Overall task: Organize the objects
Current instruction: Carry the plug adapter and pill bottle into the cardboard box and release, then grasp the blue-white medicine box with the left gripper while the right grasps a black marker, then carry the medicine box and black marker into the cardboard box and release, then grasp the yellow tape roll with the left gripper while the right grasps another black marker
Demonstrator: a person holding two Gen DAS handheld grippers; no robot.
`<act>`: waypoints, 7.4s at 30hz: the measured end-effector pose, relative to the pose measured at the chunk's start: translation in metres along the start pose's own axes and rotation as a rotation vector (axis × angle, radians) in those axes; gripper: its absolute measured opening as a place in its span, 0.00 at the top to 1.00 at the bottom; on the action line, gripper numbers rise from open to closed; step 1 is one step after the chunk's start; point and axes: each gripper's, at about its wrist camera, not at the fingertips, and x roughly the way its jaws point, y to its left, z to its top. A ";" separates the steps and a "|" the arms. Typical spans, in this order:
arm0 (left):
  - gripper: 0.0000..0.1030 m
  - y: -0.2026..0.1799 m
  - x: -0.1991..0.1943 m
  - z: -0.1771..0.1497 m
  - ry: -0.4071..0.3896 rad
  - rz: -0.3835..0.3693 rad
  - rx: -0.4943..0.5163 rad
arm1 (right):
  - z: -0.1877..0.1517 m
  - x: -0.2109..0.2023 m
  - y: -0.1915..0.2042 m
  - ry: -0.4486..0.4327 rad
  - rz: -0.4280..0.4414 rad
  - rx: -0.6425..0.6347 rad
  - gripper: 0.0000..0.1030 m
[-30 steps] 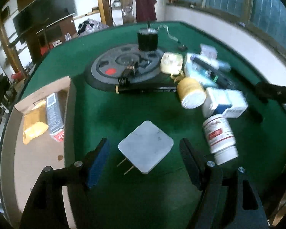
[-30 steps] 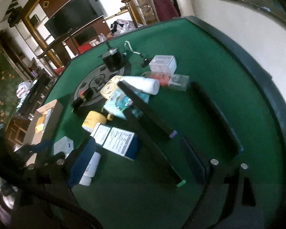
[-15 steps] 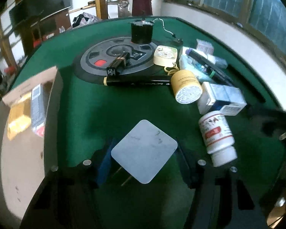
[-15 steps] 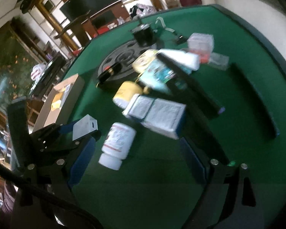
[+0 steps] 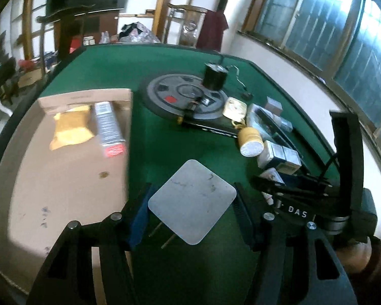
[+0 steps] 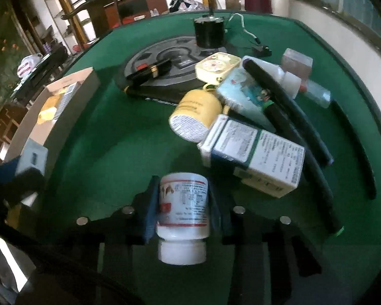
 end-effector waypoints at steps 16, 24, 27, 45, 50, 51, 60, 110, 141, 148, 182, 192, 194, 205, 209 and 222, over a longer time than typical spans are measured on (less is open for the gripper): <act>0.46 0.142 -0.039 0.029 -0.074 0.171 -0.226 | 0.043 -0.024 0.057 0.060 0.502 0.038 0.68; 0.46 0.196 0.020 0.059 -0.024 0.229 -0.309 | 0.081 0.016 0.142 0.130 0.546 -0.022 0.67; 0.46 0.211 0.034 0.058 -0.004 0.232 -0.338 | 0.096 0.038 0.163 0.153 0.534 -0.017 0.67; 0.46 0.239 0.031 0.052 -0.087 0.094 -0.495 | 0.100 0.087 0.181 0.200 0.402 -0.056 0.67; 0.44 0.235 0.016 0.033 -0.156 0.125 -0.585 | 0.092 0.082 0.191 0.177 0.358 -0.123 0.67; 0.43 0.235 0.015 0.032 -0.165 0.126 -0.593 | 0.090 0.082 0.192 0.168 0.339 -0.131 0.67; 0.35 0.224 0.011 0.022 -0.193 0.165 -0.578 | 0.101 0.059 0.160 0.097 0.323 -0.047 0.63; 0.28 -0.028 0.024 -0.016 0.043 -0.028 -0.239 | 0.025 -0.059 -0.114 -0.117 0.265 0.202 0.43; 0.68 -0.061 0.076 -0.009 0.099 0.097 -0.056 | 0.026 -0.013 -0.099 0.009 0.056 0.022 0.55; 0.72 -0.055 0.071 -0.011 0.084 0.045 -0.055 | 0.027 -0.012 -0.098 0.006 0.009 0.012 0.89; 0.72 0.170 -0.019 0.001 -0.012 0.282 -0.257 | 0.062 0.029 0.129 0.191 0.566 0.025 0.88; 0.72 0.186 0.004 0.010 0.068 0.253 -0.271 | 0.082 0.065 0.148 0.201 0.428 0.004 0.88; 0.71 0.190 0.007 0.009 0.087 0.240 -0.283 | 0.087 0.068 0.149 0.198 0.405 -0.001 0.88; 0.50 0.187 0.008 0.006 0.119 0.210 -0.295 | 0.101 0.067 0.151 0.156 0.325 0.004 0.86; 0.32 0.169 0.012 0.000 0.121 0.258 -0.243 | 0.098 0.045 0.141 0.095 0.312 -0.008 0.72; 0.18 0.157 -0.008 -0.018 0.061 0.195 -0.291 | 0.071 -0.014 0.067 -0.006 0.266 0.000 0.71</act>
